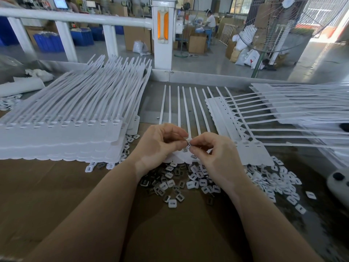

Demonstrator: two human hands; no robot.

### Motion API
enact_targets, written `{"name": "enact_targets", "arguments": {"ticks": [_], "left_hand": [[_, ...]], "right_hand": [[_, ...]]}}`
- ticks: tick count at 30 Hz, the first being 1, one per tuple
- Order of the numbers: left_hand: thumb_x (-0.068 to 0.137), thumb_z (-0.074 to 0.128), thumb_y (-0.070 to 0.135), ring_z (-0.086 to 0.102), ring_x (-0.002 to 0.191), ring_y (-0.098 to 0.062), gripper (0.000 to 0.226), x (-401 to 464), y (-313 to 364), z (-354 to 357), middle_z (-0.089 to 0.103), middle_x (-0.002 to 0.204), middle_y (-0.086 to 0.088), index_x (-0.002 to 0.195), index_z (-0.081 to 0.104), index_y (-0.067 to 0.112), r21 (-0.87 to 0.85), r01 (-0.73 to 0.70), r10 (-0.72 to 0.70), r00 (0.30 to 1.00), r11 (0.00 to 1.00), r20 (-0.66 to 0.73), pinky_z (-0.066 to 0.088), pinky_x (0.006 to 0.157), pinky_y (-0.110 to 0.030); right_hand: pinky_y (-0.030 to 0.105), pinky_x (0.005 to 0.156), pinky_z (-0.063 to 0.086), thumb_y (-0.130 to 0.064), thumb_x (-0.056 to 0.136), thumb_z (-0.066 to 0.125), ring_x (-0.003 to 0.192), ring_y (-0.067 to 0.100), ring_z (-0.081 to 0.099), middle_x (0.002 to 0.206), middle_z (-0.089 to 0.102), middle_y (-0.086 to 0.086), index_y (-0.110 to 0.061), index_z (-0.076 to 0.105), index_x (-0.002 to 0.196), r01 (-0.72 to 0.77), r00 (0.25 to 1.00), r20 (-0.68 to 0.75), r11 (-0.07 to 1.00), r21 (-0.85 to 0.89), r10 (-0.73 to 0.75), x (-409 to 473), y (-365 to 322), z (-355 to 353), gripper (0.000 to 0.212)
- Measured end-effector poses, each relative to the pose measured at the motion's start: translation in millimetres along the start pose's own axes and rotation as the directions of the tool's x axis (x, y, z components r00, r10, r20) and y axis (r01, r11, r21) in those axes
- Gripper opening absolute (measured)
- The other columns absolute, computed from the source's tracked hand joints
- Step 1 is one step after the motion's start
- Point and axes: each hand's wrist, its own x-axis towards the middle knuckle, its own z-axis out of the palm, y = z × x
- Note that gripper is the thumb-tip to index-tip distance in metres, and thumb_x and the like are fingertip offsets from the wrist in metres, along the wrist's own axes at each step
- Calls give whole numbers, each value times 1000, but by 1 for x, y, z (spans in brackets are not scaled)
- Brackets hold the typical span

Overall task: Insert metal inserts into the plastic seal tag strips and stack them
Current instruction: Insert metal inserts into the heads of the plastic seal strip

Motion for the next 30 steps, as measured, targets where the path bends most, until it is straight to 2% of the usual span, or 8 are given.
{"name": "enact_targets", "arguments": {"ticks": [7, 11, 15, 18, 22, 25, 27, 30], "left_hand": [[85, 63, 11, 65, 76, -7, 12, -1, 5, 2, 73, 82, 2, 92, 69, 18, 1, 4, -4, 1000, 1000, 24, 49, 72, -11], [86, 62, 7, 65, 74, 1, 14, -2, 8, 2, 72, 80, 4, 98, 69, 8, 14, 1, -2, 995, 1000, 99, 45, 68, -7], [82, 65, 4, 68, 82, -6, 16, -2, 7, 0, 73, 85, 1, 96, 69, 9, -41, 11, -6, 995, 999, 102, 47, 73, -10], [80, 67, 4, 67, 82, -7, 15, -1, 4, -1, 73, 86, 1, 91, 71, 13, -61, 8, -3, 997, 998, 79, 47, 75, -11], [81, 67, 8, 63, 80, 5, 18, 1, 1, 0, 71, 82, 16, 82, 72, 25, -15, 26, -26, 1000, 1000, -17, 43, 72, -5], [82, 67, 8, 61, 76, 10, 19, 3, -1, -1, 69, 75, 23, 80, 70, 26, 44, 57, -53, 994, 997, -95, 41, 67, -1], [83, 66, 10, 60, 73, 11, 19, 6, -3, 0, 68, 74, 19, 78, 68, 29, 95, 82, -69, 988, 992, -136, 40, 66, -1], [85, 65, 12, 59, 66, 3, 16, 14, -7, 0, 67, 79, 10, 78, 66, 26, 114, 162, -137, 971, 980, -198, 42, 59, -4]], "right_hand": [[19, 72, 46, -9, 84, 65, 78, 9, 58, 78, 64, -7, -12, 67, 83, 66, 997, -38, 997, -50, -68, -1, -2, -2, 4], [31, 70, 49, -7, 84, 65, 77, 13, 56, 78, 62, -5, -9, 67, 82, 146, 988, -42, 985, -95, -150, -2, -3, -3, 4], [28, 70, 47, -8, 83, 66, 77, 12, 56, 79, 64, -4, -11, 69, 83, 159, 986, -40, 984, -84, -163, -2, -2, -2, 4], [23, 69, 45, -8, 82, 67, 75, 9, 55, 79, 64, -4, -11, 70, 86, 150, 986, -64, 984, -99, -156, -2, -1, -2, 5], [21, 68, 43, -10, 83, 67, 71, 9, 54, 77, 63, -6, -12, 69, 84, 91, 984, -135, 981, -173, -115, -2, 4, -1, 2], [22, 69, 43, -11, 84, 66, 73, 11, 55, 77, 62, -6, -13, 68, 84, 25, 985, -162, 975, -223, -62, -1, 7, -1, 4], [22, 69, 43, -11, 84, 65, 73, 11, 55, 77, 62, -6, -14, 68, 85, 13, 988, -146, 971, -238, -49, -1, 8, 0, 4], [23, 70, 45, -12, 84, 65, 72, 11, 55, 77, 62, -7, -14, 69, 85, 15, 992, -121, 971, -238, -45, -1, 7, 0, 5]]}}
